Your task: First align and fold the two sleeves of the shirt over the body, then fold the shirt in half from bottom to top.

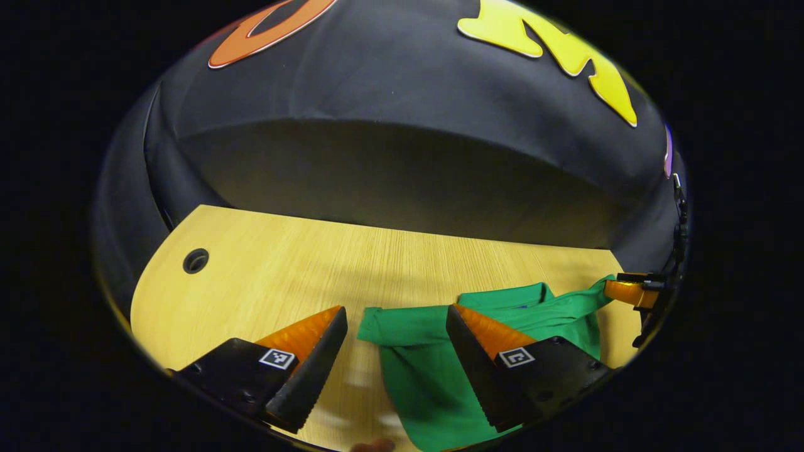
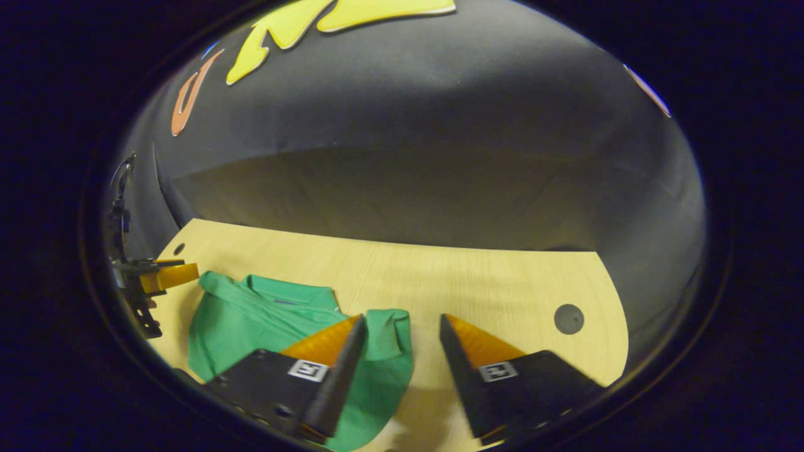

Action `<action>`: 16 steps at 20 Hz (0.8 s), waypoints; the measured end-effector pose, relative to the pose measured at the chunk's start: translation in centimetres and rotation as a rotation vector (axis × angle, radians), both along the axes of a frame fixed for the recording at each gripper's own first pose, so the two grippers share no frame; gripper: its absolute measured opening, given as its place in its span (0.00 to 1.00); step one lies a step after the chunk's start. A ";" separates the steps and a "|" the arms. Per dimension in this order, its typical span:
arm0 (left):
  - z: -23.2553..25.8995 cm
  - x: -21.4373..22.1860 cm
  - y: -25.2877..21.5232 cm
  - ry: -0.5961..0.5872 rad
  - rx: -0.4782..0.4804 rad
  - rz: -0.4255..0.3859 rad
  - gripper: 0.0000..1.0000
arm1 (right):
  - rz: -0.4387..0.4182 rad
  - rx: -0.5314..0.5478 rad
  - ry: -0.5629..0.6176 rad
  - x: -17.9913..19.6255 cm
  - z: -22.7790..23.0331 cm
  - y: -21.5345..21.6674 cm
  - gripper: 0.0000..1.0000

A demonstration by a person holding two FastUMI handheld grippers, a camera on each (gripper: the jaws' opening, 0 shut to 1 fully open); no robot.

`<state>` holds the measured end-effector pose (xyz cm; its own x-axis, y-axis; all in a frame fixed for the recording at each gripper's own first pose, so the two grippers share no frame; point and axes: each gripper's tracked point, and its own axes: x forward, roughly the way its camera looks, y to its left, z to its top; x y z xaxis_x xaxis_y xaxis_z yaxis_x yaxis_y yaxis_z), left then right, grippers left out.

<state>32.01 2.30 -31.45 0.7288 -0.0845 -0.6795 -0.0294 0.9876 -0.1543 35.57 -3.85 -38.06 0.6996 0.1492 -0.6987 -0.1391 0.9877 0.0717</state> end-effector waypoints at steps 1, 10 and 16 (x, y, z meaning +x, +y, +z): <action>1.1 0.3 0.1 -0.023 0.020 0.008 1.00 | -0.004 -0.004 -0.025 -0.3 1.1 0.1 1.00; 17.3 -3.8 -0.1 -0.275 0.045 0.063 1.00 | -0.007 0.011 -0.257 -6.9 13.9 2.4 0.96; 29.0 -10.5 -2.9 -0.454 0.105 0.037 0.99 | -0.026 0.024 -0.418 -15.4 25.7 3.1 0.96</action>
